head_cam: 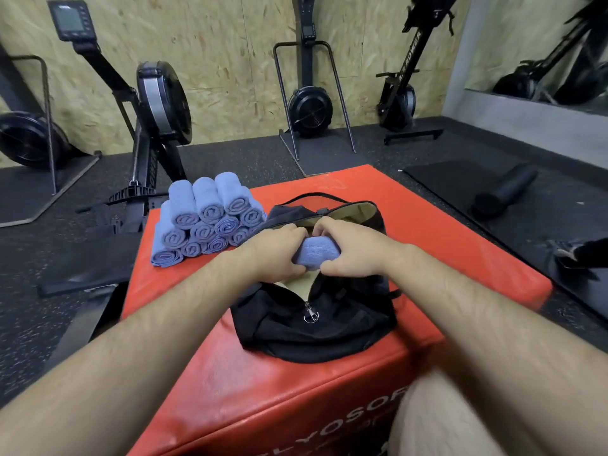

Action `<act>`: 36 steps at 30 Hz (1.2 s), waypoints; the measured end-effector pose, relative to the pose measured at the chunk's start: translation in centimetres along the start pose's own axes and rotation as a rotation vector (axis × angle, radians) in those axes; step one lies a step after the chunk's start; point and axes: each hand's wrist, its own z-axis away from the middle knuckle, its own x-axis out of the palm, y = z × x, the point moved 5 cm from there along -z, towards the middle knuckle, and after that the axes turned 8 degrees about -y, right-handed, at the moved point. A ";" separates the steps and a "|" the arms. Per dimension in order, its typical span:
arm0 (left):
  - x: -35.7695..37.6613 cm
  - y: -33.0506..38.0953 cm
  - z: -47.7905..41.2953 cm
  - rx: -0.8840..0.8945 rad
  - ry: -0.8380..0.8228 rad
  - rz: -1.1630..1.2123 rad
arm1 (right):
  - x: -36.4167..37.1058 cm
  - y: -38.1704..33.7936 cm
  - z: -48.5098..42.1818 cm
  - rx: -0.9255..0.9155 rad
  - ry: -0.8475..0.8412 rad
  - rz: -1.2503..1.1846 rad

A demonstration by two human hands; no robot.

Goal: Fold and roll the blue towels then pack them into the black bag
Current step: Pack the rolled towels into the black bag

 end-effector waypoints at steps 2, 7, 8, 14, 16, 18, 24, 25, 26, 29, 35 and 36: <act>0.6 -0.1 -0.8 -0.003 -0.029 0.044 | 0.5 0.9 -0.3 -0.011 -0.053 0.065; 1.5 -0.5 -2.3 -0.065 -0.020 0.011 | 0.4 2.3 -2.2 -0.005 0.018 0.314; 1.7 -0.7 -2.6 -0.069 0.006 -0.005 | 0.2 2.2 -2.7 -0.036 0.053 0.386; 1.9 -2.3 -3.3 -0.147 0.010 -0.173 | 0.9 3.1 -4.9 0.021 0.001 0.516; 2.0 -2.9 -3.4 -0.203 -0.063 -0.251 | 1.5 3.7 -4.8 0.035 -0.042 0.492; 2.2 -3.3 -3.4 -0.251 -0.094 -0.231 | 2.1 4.1 -4.6 0.046 -0.069 0.474; 2.1 -3.5 -2.8 -0.293 -0.101 -0.212 | 2.2 6.1 -3.4 0.087 -0.060 0.497; 1.9 -3.4 -2.7 -0.288 -0.087 -0.219 | 2.0 6.4 -3.1 0.092 -0.039 0.487; 1.8 -3.2 -2.6 -0.280 -0.070 -0.224 | 1.8 6.6 -3.0 0.096 -0.018 0.477; 1.4 -2.7 -2.7 -0.261 -0.010 -0.211 | 1.6 6.7 -3.0 0.116 0.031 0.436; 2.3 -2.2 -2.9 -0.266 0.011 -0.200 | 3.4 4.3 -4.7 0.172 0.107 0.608; 2.4 -2.3 -2.9 -0.268 0.020 -0.209 | 4.0 4.0 -5.2 0.203 0.111 0.637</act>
